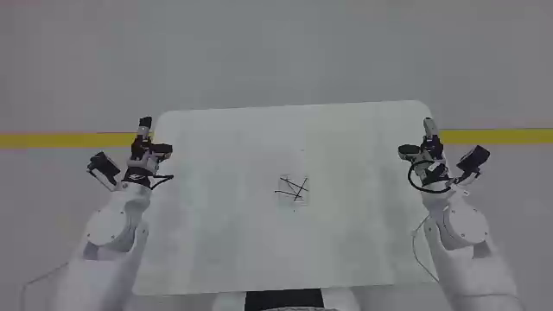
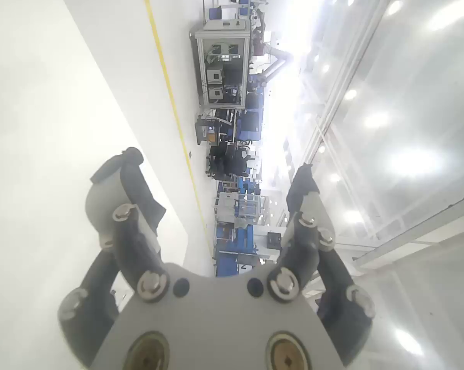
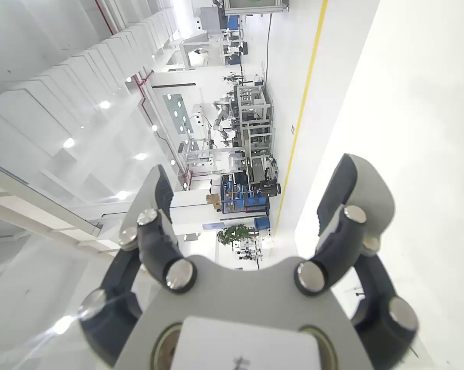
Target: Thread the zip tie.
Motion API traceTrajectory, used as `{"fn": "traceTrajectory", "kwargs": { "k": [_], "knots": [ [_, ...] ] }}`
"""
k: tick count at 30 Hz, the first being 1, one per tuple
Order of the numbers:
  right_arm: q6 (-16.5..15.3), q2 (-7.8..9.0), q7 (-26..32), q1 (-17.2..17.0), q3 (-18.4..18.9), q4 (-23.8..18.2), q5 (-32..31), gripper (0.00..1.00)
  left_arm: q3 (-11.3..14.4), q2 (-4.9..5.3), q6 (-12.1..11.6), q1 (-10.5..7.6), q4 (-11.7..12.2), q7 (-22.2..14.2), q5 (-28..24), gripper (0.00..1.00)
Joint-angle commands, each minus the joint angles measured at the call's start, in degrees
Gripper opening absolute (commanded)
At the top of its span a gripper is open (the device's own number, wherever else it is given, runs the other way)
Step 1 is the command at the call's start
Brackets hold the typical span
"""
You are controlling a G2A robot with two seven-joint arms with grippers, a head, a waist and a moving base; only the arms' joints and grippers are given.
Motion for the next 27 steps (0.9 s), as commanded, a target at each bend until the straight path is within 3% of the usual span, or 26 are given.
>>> {"fn": "traceTrajectory", "kwargs": {
  "k": [1,7,15,17,20,23,24,27],
  "knots": [
    [0.0,0.0,0.0,0.0,0.0,0.0,0.0,1.0,0.23,0.01,-0.42,-0.19,-0.59,-0.62,0.24,1.0],
    [0.0,0.0,0.0,0.0,0.0,0.0,0.0,1.0,1.13,0.46,-5.79,-0.24,-0.34,-7.34,9.92,1.0],
    [0.0,0.0,0.0,0.0,0.0,0.0,0.0,1.0,1.13,0.46,-5.79,-0.24,-0.34,-7.34,9.92,1.0],
    [0.0,0.0,0.0,0.0,0.0,0.0,0.0,1.0,1.36,0.51,-7.31,-0.86,-1.49,-8.54,11.13,1.0],
    [0.0,0.0,0.0,0.0,0.0,0.0,0.0,1.0,1.36,0.91,-8.23,-1.96,-0.91,-11.64,18.08,1.0],
    [0.0,0.0,0.0,0.0,0.0,0.0,0.0,1.0,1.61,1.02,-9.43,-3.17,-0.33,-13.98,19.1,1.0],
    [0.0,0.0,0.0,0.0,0.0,0.0,0.0,1.0,1.48,1.0,-10.92,-3.61,0.22,-13.96,18.7,1.0],
    [0.0,0.0,0.0,0.0,0.0,0.0,0.0,1.0,1.48,1.0,-10.92,-3.61,0.22,-13.96,18.7,1.0]
  ]
}}
